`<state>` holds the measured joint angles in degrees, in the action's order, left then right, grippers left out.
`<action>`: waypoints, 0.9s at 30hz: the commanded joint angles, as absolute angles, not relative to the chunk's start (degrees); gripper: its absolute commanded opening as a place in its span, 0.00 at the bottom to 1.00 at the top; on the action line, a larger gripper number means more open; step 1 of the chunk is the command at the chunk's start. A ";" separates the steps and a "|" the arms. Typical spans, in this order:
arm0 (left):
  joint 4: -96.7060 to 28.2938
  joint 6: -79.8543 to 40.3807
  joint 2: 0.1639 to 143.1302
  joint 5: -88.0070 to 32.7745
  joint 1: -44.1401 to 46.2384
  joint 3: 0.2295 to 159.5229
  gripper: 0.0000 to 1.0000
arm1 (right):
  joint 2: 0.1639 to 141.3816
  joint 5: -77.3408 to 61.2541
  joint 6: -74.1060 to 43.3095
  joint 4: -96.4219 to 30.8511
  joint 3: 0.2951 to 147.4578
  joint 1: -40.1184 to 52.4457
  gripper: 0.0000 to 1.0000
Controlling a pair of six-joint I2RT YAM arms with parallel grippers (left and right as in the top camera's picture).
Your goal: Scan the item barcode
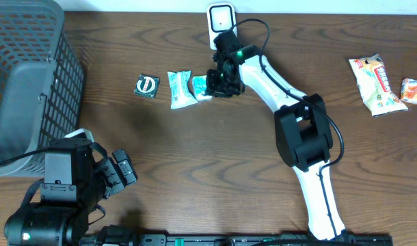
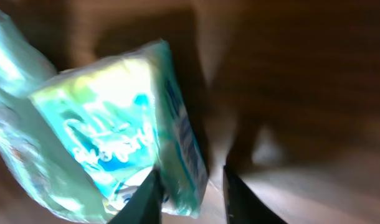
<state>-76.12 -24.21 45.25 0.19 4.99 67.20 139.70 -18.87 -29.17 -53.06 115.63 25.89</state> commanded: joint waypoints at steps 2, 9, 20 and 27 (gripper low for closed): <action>-76.27 -24.53 45.28 0.49 5.13 67.24 0.98 | 138.82 -4.25 -29.08 -62.52 114.37 22.79 0.17; -76.27 -24.53 45.28 0.49 5.13 67.24 0.98 | 133.73 1.48 -27.40 -74.61 114.37 18.33 0.13; -76.27 -24.53 45.28 0.49 5.13 67.24 0.98 | 128.22 0.73 -22.61 -80.62 114.37 16.67 0.33; -76.27 -24.53 45.28 0.49 5.13 67.24 0.98 | 127.22 0.89 -18.90 -77.06 114.32 19.86 0.54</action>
<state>-76.12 -24.21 45.25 0.19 4.99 67.20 128.51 0.05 -22.31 -78.19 114.63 17.23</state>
